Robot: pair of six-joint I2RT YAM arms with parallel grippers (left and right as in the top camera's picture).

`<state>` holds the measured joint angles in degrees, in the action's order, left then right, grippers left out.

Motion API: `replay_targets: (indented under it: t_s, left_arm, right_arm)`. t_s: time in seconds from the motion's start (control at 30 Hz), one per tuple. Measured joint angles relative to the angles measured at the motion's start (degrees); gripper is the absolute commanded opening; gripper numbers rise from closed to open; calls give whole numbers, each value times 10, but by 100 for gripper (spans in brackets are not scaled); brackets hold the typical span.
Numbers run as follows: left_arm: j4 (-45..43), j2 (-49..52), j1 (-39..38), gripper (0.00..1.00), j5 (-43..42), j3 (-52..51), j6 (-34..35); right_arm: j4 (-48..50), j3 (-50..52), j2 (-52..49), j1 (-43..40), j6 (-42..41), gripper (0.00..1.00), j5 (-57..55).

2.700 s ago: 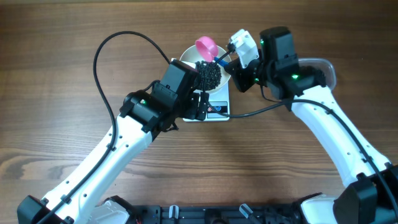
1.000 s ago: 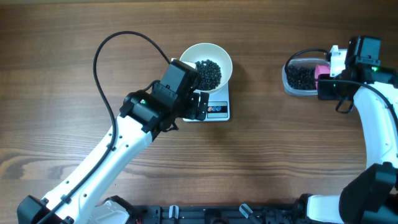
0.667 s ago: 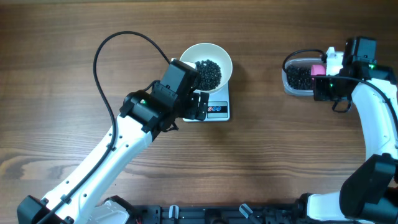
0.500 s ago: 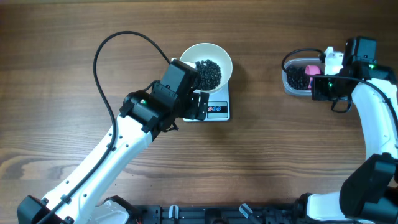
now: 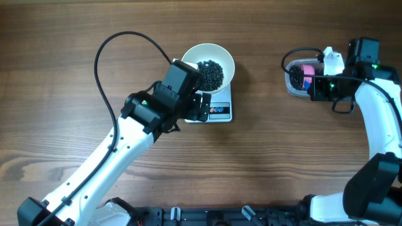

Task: Scoop item into bowl and weigh 150g on scale
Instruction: 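Dip the scoop into the black beans again with the right gripper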

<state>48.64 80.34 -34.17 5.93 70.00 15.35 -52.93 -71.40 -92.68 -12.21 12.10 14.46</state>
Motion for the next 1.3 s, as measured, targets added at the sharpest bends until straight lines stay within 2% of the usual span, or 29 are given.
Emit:
replay_targets:
  t_s: [0.57, 0.9, 1.3]
  left_arm:
    - [0, 0, 0, 100, 0, 0, 0]
    - [0, 0, 0, 100, 0, 0, 0]
    - [0, 0, 0, 100, 0, 0, 0]
  right_arm:
    - [-2, 0, 0, -5, 0, 4, 39]
    - [-2, 0, 0, -52, 0, 4, 89]
    - [-4, 0, 0, -52, -1, 4, 95]
